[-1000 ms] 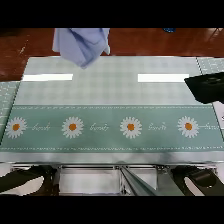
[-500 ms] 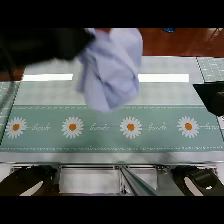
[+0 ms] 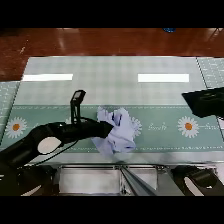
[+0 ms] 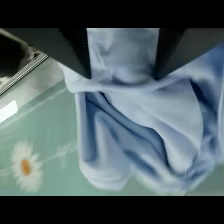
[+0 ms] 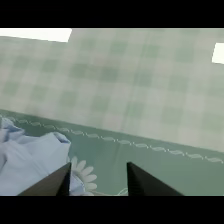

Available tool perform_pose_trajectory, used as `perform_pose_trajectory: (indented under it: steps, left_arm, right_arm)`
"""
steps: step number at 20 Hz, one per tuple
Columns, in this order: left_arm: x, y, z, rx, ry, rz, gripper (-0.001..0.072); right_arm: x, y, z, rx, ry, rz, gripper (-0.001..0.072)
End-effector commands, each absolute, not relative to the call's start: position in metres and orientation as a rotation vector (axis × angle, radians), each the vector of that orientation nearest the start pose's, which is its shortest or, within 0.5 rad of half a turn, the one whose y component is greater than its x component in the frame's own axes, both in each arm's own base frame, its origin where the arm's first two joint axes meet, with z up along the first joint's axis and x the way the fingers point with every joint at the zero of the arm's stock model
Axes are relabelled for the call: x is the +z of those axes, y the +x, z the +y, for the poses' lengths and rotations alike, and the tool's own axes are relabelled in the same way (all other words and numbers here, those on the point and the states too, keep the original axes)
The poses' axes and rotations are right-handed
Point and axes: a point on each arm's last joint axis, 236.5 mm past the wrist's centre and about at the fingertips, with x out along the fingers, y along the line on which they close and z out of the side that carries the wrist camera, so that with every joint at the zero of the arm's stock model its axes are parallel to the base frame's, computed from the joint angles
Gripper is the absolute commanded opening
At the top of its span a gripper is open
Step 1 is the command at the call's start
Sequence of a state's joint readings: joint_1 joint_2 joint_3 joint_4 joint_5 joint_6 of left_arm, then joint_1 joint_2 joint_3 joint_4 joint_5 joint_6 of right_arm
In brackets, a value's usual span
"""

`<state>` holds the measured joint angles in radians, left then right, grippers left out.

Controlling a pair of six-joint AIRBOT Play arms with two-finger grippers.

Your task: Fold the shirts.

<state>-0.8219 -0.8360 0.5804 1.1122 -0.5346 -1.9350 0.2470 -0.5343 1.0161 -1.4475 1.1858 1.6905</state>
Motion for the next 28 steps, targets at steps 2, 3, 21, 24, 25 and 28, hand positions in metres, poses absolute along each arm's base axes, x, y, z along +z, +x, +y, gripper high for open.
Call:
perform_pose_trajectory:
  steps: [2,3,21,24,25,28]
  left_arm:
    - [-0.005,0.202,-0.269,-0.604,-0.305,1.209,0.0505]
    - [0.009,0.216,-0.254,-0.595,-0.276,1.201,0.0504]
    - [-0.063,0.330,-0.229,-0.575,-0.636,1.474,0.0504]
    - [-0.079,0.331,-0.247,-0.606,-0.591,1.525,0.0504]
    - [-0.083,0.326,-0.252,-0.624,-0.568,1.554,0.0504]
    - [-0.094,0.306,-0.251,-0.648,-0.473,1.676,0.0503]
  right_arm:
    - [0.147,0.285,0.054,0.077,0.063,0.848,0.0408]
    - [0.152,0.292,0.040,0.023,0.017,0.827,0.0408]
    - [-0.030,0.226,0.035,0.057,0.544,1.227,0.0407]
    - [-0.029,0.227,0.049,0.098,0.513,1.228,0.0407]
    - [-0.028,0.227,0.054,0.110,0.508,1.231,0.0407]
    - [-0.031,0.222,0.072,0.146,0.500,1.257,0.0407]
